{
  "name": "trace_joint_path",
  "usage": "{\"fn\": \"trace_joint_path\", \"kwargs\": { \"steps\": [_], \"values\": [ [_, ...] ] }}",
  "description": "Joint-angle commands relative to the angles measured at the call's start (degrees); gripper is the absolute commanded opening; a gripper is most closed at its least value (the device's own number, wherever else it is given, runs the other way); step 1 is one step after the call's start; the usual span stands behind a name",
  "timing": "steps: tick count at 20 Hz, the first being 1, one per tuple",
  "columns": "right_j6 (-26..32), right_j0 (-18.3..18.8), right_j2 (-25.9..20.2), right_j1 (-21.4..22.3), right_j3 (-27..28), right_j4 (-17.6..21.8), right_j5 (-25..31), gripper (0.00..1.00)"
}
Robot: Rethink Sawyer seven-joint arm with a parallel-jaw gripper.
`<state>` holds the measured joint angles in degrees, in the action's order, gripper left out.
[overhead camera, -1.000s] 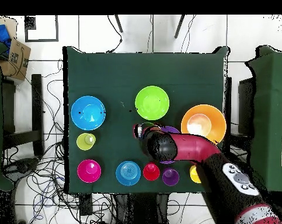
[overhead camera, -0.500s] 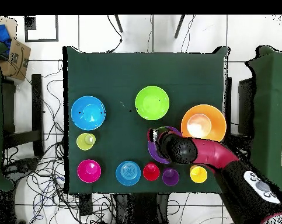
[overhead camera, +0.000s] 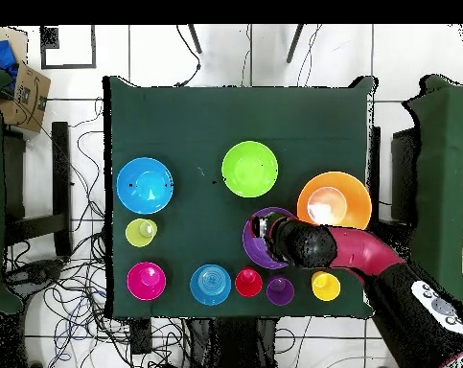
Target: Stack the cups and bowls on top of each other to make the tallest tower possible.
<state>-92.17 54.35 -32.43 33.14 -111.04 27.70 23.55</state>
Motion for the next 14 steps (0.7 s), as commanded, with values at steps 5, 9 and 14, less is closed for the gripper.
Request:
{"fn": "trace_joint_path", "kwargs": {
  "steps": [5, 9, 14],
  "values": [
    [10.3, -1.3, -2.9, -8.4, 7.4, 10.1, 2.1, 1.00],
    [8.0, -2.1, -2.1, -8.8, 6.6, 12.0, 0.6, 1.00],
    [3.7, -3.9, -0.3, -10.2, 5.8, 14.8, -3.0, 1.00]
  ]
}}
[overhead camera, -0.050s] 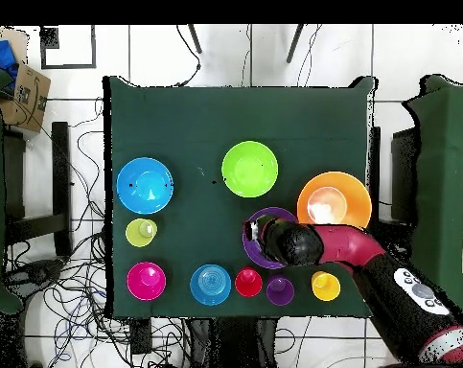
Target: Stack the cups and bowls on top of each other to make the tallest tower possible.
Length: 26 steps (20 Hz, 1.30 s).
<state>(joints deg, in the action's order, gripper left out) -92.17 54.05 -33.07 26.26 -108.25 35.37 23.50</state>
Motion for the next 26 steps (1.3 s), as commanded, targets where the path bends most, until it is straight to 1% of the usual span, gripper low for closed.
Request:
{"fn": "trace_joint_path", "kwargs": {
  "steps": [1, 5, 7, 9, 13, 16, 18, 19, 21, 23, 24, 26],
  "values": [
    [2.4, -4.3, 0.9, -3.5, 2.8, 7.6, -4.0, 1.00],
    [-2.2, -7.2, 3.3, -4.1, 2.0, 9.2, -7.7, 1.00],
    [-3.6, -8.5, 4.2, -3.7, 1.5, 9.4, -8.8, 1.00],
    [-4.0, -9.0, 4.5, -3.5, 1.3, 9.4, -9.2, 1.00],
    [-5.4, -11.0, 6.4, -3.8, 1.2, 9.7, -11.3, 1.00],
    [-6.1, -12.6, 7.9, -4.8, 1.9, 9.5, -12.9, 1.00],
    [-8.3, -15.2, 10.7, -4.8, 2.3, 9.2, -14.6, 1.00],
    [-10.7, -17.9, 13.7, -3.8, 2.2, 8.5, -15.0, 1.00],
    [-20.4, -27.9, 25.3, 0.0, 1.9, 6.3, -15.9, 1.00],
    [-26.2, -35.0, 33.5, 2.3, 0.8, 3.2, -15.5, 1.00],
    [-27.8, -37.3, 36.1, 3.4, -0.2, 1.4, -14.5, 1.00],
    [-28.7, -39.5, 38.6, 5.6, -2.4, -1.9, -12.3, 1.00]
  ]
}}
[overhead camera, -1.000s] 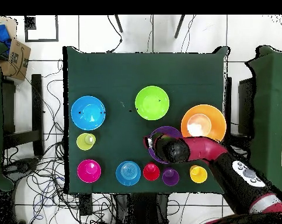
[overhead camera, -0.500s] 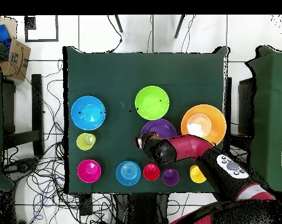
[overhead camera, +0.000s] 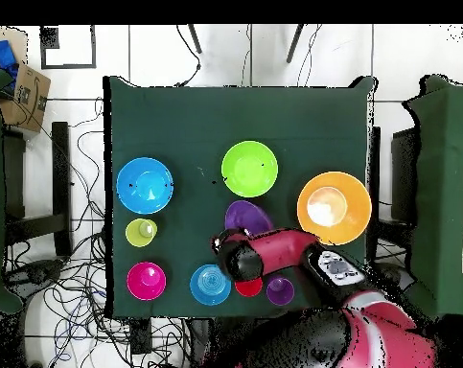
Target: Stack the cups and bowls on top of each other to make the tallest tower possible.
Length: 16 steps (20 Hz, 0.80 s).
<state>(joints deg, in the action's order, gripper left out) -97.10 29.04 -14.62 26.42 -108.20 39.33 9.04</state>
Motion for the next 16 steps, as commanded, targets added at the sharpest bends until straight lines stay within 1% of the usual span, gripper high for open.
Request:
{"fn": "trace_joint_path", "kwargs": {
  "steps": [1, 2, 4, 6, 9, 11, 16],
  "values": [
    [-23.8, -15.4, 21.0, 6.3, -3.2, -6.7, 2.5, 1.00],
    [-23.6, -15.6, 21.3, 6.9, -3.9, -7.5, 2.9, 1.00],
    [-23.0, -16.0, 21.7, 7.5, -4.9, -7.9, 2.1, 1.00],
    [-22.1, -15.1, 20.9, 7.7, -5.7, -7.6, 1.5, 1.00],
    [-21.5, -14.2, 19.3, 8.7, -6.2, -7.0, 2.2, 1.00],
    [-22.0, -14.4, 19.1, 8.9, -6.3, -6.9, 2.5, 1.00],
    [-22.1, -14.2, 18.3, 7.5, -5.3, -7.3, 2.5, 1.00]
  ]
}}
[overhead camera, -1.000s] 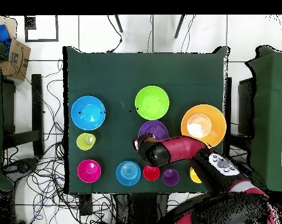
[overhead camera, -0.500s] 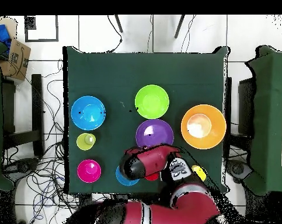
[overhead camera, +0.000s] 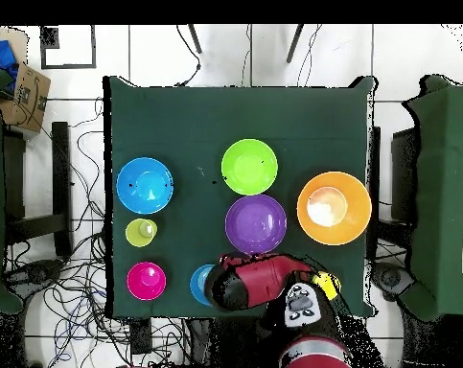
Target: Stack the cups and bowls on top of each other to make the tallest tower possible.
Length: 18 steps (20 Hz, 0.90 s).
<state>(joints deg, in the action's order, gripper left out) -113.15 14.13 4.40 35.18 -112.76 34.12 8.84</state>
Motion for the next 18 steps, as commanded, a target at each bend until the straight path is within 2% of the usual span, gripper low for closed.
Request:
{"fn": "trace_joint_path", "kwargs": {
  "steps": [1, 5, 9, 14, 18],
  "values": [
    [-5.9, 1.0, -1.0, -1.6, -0.8, -2.0, 2.4, 1.00],
    [-4.9, 2.0, -1.7, -0.9, -0.7, -2.2, 3.0, 1.00],
    [-5.2, 1.5, -1.6, -0.6, -0.3, -2.6, 3.5, 1.00],
    [-6.0, 1.0, -1.2, -4.1, 1.9, -2.5, 1.3, 1.00],
    [-6.6, 0.6, -1.5, -3.5, 0.4, -3.1, 1.1, 1.00]
  ]
}}
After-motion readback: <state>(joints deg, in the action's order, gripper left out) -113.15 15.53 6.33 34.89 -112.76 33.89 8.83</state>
